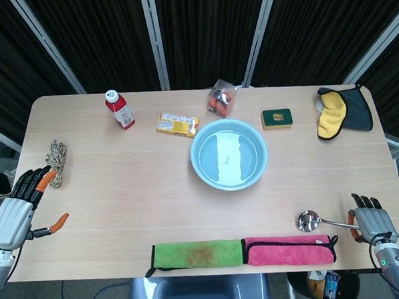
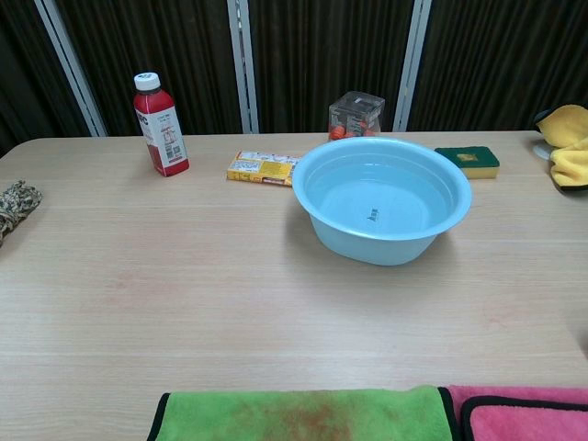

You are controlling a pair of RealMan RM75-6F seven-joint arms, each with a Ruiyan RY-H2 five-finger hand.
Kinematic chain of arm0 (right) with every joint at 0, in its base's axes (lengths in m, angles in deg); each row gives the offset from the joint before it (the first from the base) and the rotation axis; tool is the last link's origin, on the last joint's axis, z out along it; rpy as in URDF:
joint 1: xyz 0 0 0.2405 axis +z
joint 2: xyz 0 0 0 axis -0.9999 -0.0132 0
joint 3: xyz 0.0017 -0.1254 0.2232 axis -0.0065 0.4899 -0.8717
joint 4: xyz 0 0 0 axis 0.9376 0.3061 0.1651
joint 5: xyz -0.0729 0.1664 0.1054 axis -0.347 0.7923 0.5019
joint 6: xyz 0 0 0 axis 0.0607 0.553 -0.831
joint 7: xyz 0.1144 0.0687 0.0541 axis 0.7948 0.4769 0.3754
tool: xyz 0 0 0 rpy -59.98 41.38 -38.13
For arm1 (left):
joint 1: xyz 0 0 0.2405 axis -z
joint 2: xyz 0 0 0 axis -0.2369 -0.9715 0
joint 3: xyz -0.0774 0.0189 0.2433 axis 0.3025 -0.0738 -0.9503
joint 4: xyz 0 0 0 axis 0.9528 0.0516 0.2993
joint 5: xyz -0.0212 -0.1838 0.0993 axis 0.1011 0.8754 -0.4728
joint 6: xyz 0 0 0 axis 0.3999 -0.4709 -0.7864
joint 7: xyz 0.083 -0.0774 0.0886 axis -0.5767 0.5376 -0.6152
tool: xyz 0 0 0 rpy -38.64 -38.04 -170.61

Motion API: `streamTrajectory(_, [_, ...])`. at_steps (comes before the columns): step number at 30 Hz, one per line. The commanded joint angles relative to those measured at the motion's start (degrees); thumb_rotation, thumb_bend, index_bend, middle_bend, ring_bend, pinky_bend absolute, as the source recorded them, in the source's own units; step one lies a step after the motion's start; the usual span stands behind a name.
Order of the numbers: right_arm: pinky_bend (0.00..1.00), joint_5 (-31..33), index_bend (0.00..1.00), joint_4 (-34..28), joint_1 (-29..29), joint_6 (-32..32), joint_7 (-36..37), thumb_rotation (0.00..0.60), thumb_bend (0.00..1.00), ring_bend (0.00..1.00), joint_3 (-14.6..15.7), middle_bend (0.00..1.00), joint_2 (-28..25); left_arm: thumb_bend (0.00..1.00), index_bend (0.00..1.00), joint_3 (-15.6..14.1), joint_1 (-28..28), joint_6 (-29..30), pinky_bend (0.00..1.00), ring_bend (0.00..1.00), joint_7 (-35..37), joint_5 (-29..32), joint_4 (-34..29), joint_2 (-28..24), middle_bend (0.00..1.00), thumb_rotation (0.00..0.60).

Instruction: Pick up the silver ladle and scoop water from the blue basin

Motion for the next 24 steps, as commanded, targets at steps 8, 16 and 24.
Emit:
streamTrajectory(8, [0.0,3.71,0.76,-6.88,2.93,-5.95,-0.79,0.6,0.67,0.0,2.04,0.03,-7.71,0.28,0.0,-0.37,0.03,0.09,0.0,0.0,0.03,-0.67,-0.28,-0.06,0.0,0.293])
streamTrajectory(16, [0.0,7.29,0.77,-11.81,6.18,-9.78,-1.18,0.6,0.67,0.0,3.22,0.04,-13.75,0.28,0.0,-0.62,0.02,0.31,0.0,0.0,0.26,-1.17,-0.45,-0.13,0.0,0.292])
streamTrajectory(24, [0.0,6.25,0.78,-12.61,7.25,-13.46,5.72,0.6,0.67,0.0,2.31,0.05,-16.83,0.28,0.0,-0.83,-0.05,0.57,0.0,0.0,0.38,-1.58,-0.51,-0.18,0.0,0.295])
